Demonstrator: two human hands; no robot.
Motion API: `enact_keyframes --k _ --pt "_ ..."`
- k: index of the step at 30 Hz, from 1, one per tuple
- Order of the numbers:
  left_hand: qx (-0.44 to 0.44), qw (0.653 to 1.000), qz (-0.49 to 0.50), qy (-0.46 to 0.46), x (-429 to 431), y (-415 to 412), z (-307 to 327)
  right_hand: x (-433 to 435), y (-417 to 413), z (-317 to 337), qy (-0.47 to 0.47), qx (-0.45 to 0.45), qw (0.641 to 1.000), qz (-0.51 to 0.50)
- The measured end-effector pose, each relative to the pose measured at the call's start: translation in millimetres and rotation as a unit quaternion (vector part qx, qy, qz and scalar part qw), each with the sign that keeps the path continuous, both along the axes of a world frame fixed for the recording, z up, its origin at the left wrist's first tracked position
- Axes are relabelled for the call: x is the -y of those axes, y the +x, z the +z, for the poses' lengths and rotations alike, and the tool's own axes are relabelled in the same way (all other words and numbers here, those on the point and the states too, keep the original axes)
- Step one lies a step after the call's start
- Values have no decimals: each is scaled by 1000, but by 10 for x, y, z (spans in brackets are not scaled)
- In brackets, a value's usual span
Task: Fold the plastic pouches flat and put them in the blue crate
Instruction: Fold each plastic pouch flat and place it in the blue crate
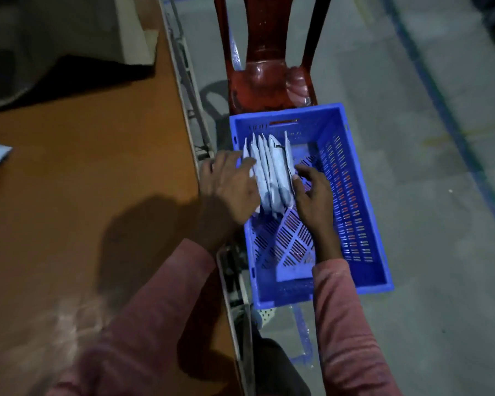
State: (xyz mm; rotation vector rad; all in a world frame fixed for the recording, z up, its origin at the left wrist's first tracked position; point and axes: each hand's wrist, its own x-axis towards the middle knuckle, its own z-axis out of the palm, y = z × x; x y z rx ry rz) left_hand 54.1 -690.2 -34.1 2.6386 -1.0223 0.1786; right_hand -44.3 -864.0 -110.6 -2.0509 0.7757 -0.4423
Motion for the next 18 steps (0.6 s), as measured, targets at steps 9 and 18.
enact_keyframes --k 9,18 --pt "-32 974 155 -163 -1841 -385 556 -1523 -108 1122 -92 90 980 155" --pt "-13 947 242 -211 -3880 -597 497 -3371 101 1320 -88 86 949 290"
